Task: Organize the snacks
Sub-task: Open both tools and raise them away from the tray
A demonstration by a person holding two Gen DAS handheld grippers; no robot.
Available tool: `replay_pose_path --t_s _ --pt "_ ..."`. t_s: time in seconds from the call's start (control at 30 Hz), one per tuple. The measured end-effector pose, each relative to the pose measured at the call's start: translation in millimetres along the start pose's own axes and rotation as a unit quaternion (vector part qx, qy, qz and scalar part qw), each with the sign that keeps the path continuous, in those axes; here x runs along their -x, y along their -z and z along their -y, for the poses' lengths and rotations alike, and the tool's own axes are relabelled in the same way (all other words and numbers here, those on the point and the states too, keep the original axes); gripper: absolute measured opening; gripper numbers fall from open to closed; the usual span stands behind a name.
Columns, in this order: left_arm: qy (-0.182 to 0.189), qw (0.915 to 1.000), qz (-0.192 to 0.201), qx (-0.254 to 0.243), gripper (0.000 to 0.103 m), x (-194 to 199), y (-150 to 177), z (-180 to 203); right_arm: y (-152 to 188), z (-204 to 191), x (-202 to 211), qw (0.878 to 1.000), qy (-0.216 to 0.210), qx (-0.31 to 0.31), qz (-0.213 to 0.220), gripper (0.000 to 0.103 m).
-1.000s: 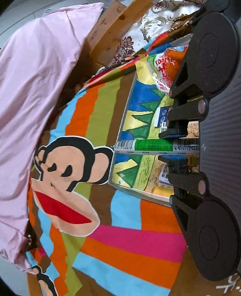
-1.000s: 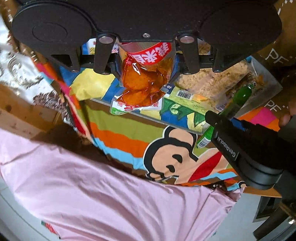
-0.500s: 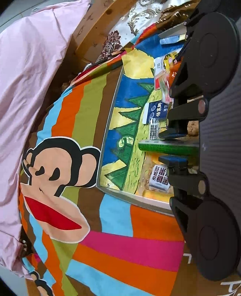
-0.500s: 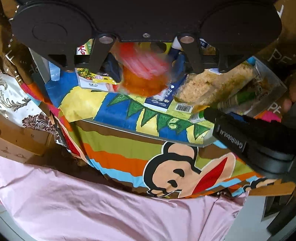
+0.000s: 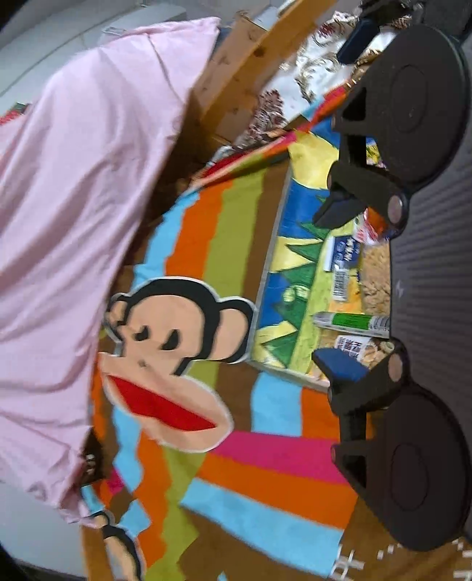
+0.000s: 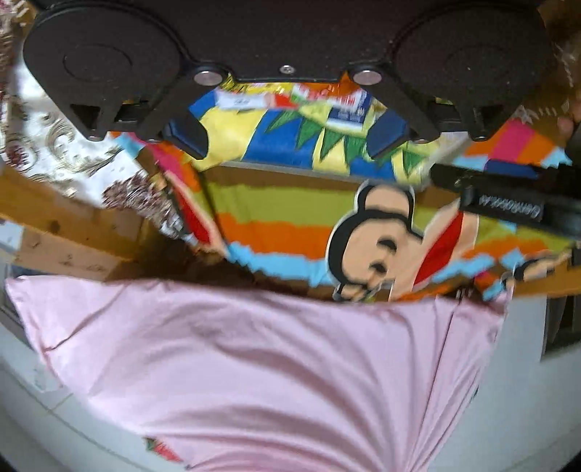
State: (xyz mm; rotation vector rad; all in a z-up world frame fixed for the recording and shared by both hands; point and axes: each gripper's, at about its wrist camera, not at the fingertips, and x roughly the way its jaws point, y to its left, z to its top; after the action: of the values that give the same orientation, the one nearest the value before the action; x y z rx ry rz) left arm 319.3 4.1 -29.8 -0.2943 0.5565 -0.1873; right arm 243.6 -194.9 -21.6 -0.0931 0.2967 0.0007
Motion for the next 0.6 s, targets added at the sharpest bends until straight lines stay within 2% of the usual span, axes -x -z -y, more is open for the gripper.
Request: replay_pose_path --t_s 0.17,0.33,0.47,0.6 --pt "-0.015 0.9989 0.042 -0.015 0.101 41.6 -3.4 10.2 -21.2 14.7 43.4 0.999 0.004 -0.012 0.041 0.102" --pt "-0.020 0.9959 0.087 -0.015 0.102 87.5 2.3 17.4 -31.0 24.5 85.9 0.998 0.003 -0.015 0.068 0.102" --pt "-0.044 0.9909 0.127 -0.016 0.102 124.5 21.3 21.2 -29.7 28.3 115.2 0.997 0.003 -0.012 0.077 0.102" --pt "-0.057 0.9879 0.142 -0.025 0.102 153.8 39.1 25.8 -24.6 31.9 142.5 0.997 0.003 -0.009 0.076 0.102"
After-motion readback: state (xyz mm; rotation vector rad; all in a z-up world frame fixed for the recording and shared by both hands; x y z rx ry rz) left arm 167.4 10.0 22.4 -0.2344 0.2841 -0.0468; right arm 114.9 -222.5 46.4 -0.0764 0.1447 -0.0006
